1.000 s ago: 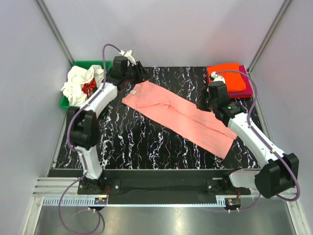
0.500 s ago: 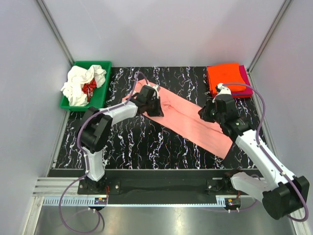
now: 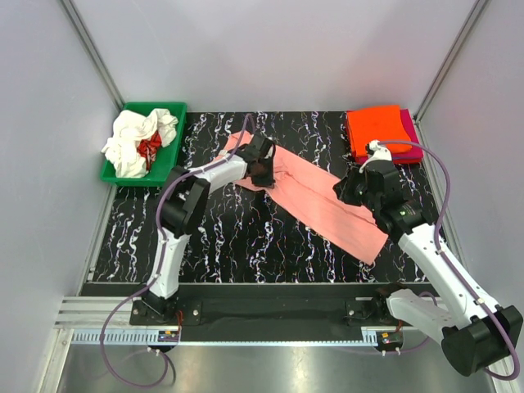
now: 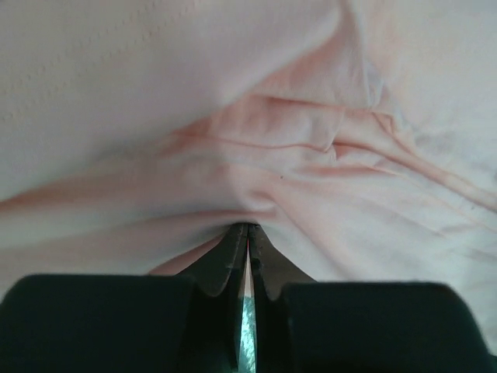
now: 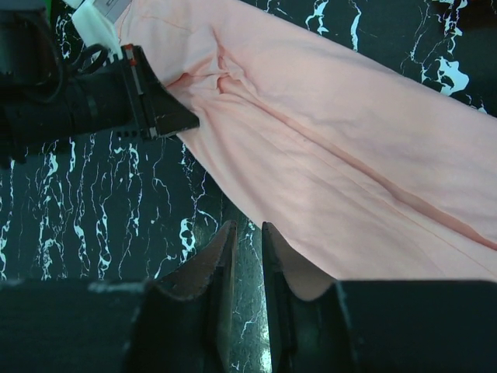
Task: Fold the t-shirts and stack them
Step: Fold the tshirt
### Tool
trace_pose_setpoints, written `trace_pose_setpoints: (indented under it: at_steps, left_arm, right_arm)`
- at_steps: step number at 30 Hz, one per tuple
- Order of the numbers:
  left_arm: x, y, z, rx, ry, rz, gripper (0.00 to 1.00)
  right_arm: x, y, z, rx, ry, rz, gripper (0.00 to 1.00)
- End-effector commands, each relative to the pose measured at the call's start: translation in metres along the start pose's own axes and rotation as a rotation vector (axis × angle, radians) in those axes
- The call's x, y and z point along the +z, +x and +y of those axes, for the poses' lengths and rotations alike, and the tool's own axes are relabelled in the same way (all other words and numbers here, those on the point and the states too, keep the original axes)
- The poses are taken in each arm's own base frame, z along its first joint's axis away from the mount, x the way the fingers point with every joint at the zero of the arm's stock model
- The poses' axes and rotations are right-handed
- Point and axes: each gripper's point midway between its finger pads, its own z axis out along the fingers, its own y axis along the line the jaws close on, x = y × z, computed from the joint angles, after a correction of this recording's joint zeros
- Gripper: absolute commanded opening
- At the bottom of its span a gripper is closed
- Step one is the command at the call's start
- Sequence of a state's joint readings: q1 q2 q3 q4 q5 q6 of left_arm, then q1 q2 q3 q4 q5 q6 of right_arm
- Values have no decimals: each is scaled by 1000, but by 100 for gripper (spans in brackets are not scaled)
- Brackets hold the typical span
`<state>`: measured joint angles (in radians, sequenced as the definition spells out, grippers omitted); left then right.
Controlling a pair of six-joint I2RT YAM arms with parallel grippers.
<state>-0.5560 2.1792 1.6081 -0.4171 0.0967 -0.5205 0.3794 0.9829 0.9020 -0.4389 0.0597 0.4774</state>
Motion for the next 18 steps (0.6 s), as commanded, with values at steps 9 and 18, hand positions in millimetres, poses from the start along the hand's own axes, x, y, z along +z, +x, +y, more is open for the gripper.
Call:
trace_pose_setpoints:
  at_steps: [9, 18]
  left_arm:
    - [3, -71, -7, 31, -10, -88, 14]
    - [-73, -91, 26, 10, -118, -216, 20]
  right_arm:
    - [-19, -26, 8, 4, -2, -77, 27]
    - [-17, -20, 6, 39, 2, -63, 27]
